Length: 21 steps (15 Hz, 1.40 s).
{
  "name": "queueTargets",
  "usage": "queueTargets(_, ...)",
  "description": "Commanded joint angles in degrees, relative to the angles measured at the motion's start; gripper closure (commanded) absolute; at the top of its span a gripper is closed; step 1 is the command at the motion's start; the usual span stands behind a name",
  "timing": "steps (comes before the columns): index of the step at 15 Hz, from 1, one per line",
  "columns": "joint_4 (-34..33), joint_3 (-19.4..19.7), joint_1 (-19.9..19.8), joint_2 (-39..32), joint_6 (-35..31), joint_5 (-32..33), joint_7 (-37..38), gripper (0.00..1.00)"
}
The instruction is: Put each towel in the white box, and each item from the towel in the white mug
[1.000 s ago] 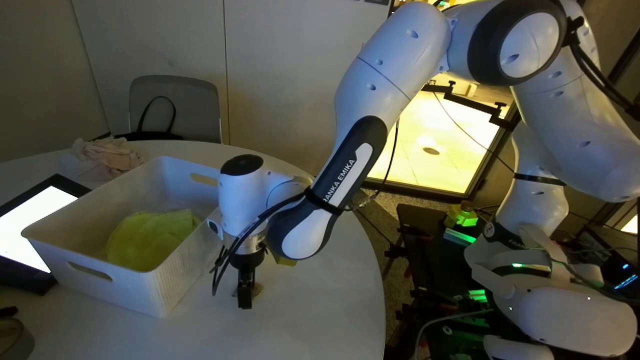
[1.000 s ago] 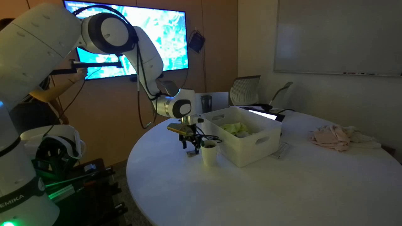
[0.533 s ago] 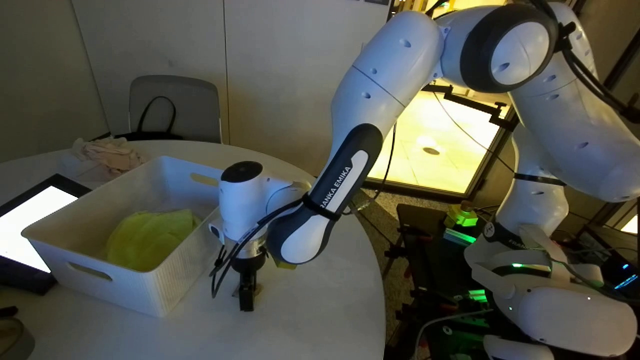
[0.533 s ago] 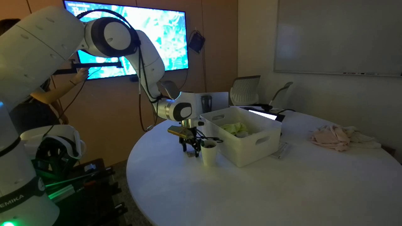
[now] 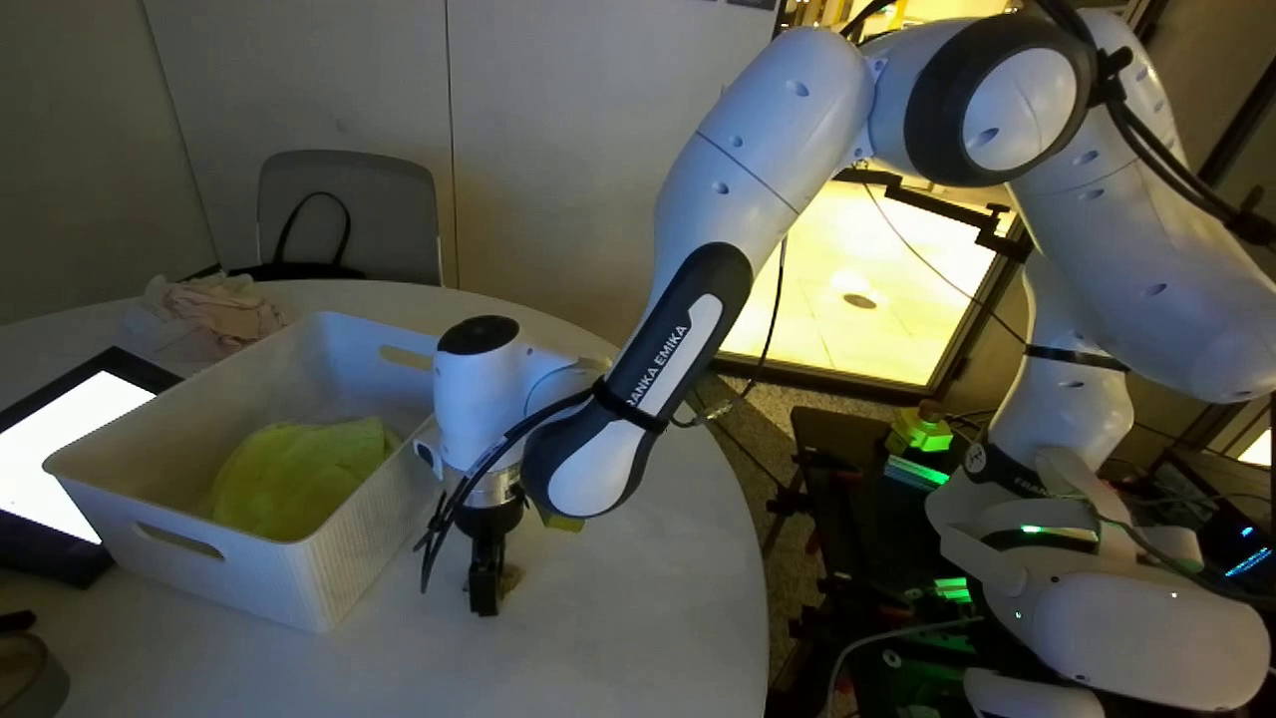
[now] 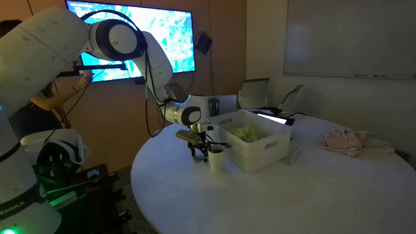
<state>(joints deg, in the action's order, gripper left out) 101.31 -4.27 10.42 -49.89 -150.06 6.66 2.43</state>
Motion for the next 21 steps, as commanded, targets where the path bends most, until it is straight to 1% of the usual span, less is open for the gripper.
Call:
queueTargets(1,-3.6,-1.7,-2.8,-2.8,0.5,-2.2,-3.5,0.0)
queueTargets(5,-4.3,-2.7,-4.4,-3.6,1.1,-3.6,-5.2,0.0)
queueTargets(7,-4.5,-2.7,-4.5,-3.9,1.2,-3.9,-5.6,0.0)
queueTargets(8,-4.5,-2.6,-4.4,-4.0,1.4,-4.0,-5.7,0.08)
queueTargets(10,-4.5,-2.3,-4.0,-4.0,1.5,-3.8,-5.7,0.32)
queueTargets(11,-4.6,-2.4,-4.0,-3.9,1.5,-3.8,-5.7,0.4)
queueTargets(17,-3.4,-2.0,-3.4,-3.1,0.9,-3.4,-5.4,0.85)
queueTargets(18,-3.2,-2.0,-3.4,-2.9,0.9,-3.4,-5.3,0.86)
queueTargets(19,-3.0,-2.0,-3.2,-2.8,0.8,-3.3,-5.3,0.9)
queueTargets(21,-2.1,-1.5,-2.6,-1.9,0.9,-3.0,-4.6,0.91)
